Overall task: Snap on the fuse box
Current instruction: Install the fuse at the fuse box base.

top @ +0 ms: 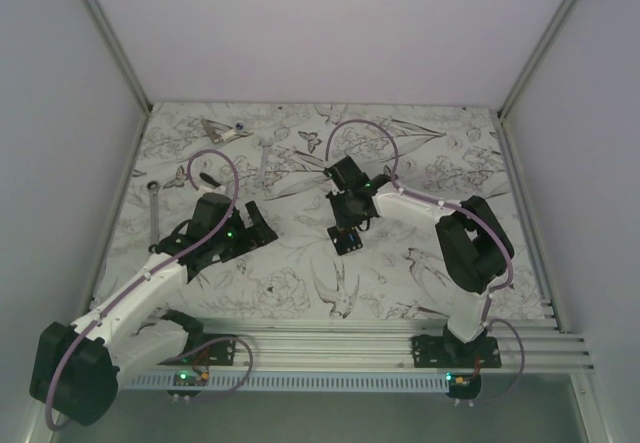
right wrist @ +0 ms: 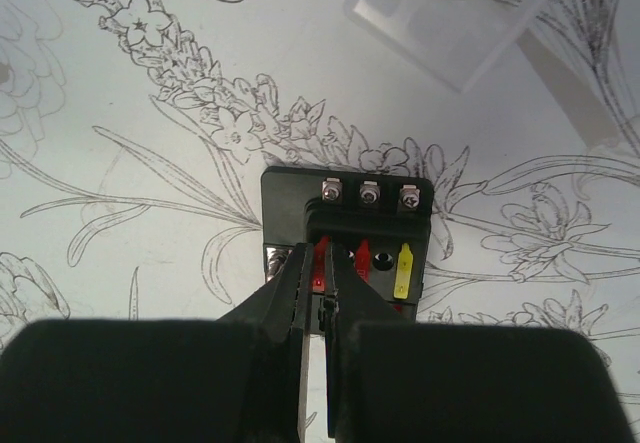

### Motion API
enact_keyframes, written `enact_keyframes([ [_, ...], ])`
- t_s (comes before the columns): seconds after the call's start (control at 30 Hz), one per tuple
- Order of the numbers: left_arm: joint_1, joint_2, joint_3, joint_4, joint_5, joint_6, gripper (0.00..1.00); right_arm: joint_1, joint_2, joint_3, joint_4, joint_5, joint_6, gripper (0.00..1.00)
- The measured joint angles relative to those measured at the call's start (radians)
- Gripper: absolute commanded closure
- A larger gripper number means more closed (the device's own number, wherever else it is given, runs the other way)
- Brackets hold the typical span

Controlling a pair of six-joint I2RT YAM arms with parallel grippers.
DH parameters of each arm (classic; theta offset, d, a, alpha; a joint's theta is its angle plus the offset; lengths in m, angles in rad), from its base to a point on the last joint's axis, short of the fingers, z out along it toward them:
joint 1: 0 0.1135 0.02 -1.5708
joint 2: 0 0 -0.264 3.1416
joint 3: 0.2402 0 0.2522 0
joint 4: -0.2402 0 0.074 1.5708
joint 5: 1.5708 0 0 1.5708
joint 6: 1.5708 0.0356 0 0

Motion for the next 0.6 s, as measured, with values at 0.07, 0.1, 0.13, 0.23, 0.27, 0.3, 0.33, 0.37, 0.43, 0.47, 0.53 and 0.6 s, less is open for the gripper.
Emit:
enact_keyframes([
  [0.07, 0.0, 0.0, 0.0, 0.0, 0.0, 0.0, 0.0, -0.008, -0.001, -0.007, 0.007, -0.008, -0.006, 1.0],
  [0.1, 0.0, 0.0, 0.0, 0.0, 0.0, 0.0, 0.0, -0.01, -0.001, -0.008, 0.01, -0.011, -0.01, 1.0],
  [0.13, 0.0, 0.0, 0.0, 0.0, 0.0, 0.0, 0.0, -0.013, -0.001, -0.01, 0.013, -0.011, -0.012, 1.0],
  [0.23, 0.0, 0.0, 0.0, 0.0, 0.001, -0.001, 0.0, -0.013, -0.001, -0.012, 0.018, -0.01, -0.017, 1.0],
  [0.27, 0.0, 0.0, 0.0, 0.0, 0.001, -0.001, 0.0, -0.013, -0.001, -0.014, 0.02, -0.01, -0.018, 1.0],
  [0.3, 0.0, -0.001, 0.0, 0.0, 0.002, -0.001, 0.0, -0.013, -0.001, -0.016, 0.023, -0.009, -0.018, 1.0],
  [0.33, 0.0, -0.001, 0.0, 0.0, 0.002, -0.002, 0.0, -0.013, -0.001, -0.018, 0.025, -0.009, -0.018, 1.0],
  [0.37, 0.0, -0.002, 0.0, 0.0, 0.002, -0.003, 0.0, -0.013, -0.002, -0.02, 0.029, -0.008, -0.018, 1.0],
  [0.43, 0.0, -0.002, 0.0, 0.0, 0.002, -0.003, 0.0, -0.013, -0.004, -0.028, 0.043, -0.004, -0.018, 1.0],
  [0.47, 0.0, -0.002, 0.0, 0.0, 0.003, -0.003, 0.0, -0.012, -0.005, -0.032, 0.049, -0.002, -0.017, 1.0],
  [0.53, 0.0, -0.002, 0.0, 0.0, 0.003, -0.003, 0.01, -0.012, -0.011, -0.042, 0.061, 0.003, -0.017, 1.0],
  [0.6, 0.0, -0.002, 0.0, 0.0, 0.003, -0.004, 0.0, -0.011, -0.016, -0.051, 0.072, 0.012, -0.016, 1.0],
])
